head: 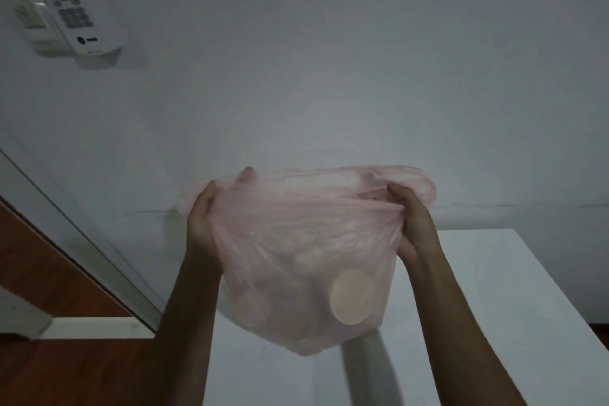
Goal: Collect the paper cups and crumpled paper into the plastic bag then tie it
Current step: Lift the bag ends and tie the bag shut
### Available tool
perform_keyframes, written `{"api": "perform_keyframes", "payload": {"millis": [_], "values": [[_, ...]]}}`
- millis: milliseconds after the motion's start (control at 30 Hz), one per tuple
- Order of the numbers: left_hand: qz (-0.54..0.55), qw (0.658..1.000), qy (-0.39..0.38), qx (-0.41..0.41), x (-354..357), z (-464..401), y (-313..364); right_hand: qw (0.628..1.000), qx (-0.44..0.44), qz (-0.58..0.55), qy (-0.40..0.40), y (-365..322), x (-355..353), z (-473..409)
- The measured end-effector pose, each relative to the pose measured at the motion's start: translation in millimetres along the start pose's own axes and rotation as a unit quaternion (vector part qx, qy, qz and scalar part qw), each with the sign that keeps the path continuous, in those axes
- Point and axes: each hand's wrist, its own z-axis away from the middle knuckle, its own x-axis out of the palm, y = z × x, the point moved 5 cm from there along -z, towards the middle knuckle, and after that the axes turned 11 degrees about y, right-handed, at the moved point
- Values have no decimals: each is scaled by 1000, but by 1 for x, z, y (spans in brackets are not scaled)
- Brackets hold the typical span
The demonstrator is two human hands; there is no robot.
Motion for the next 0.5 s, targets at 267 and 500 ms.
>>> {"api": "perform_keyframes", "payload": {"millis": [267,500], "values": [[-6,999,-21,-33,13,-21,-33,999,9,-22,25,22,0,-15],[-234,969,-52,50,-2,-18,-57,988,-11,147,53,37,-16,-16]]}}
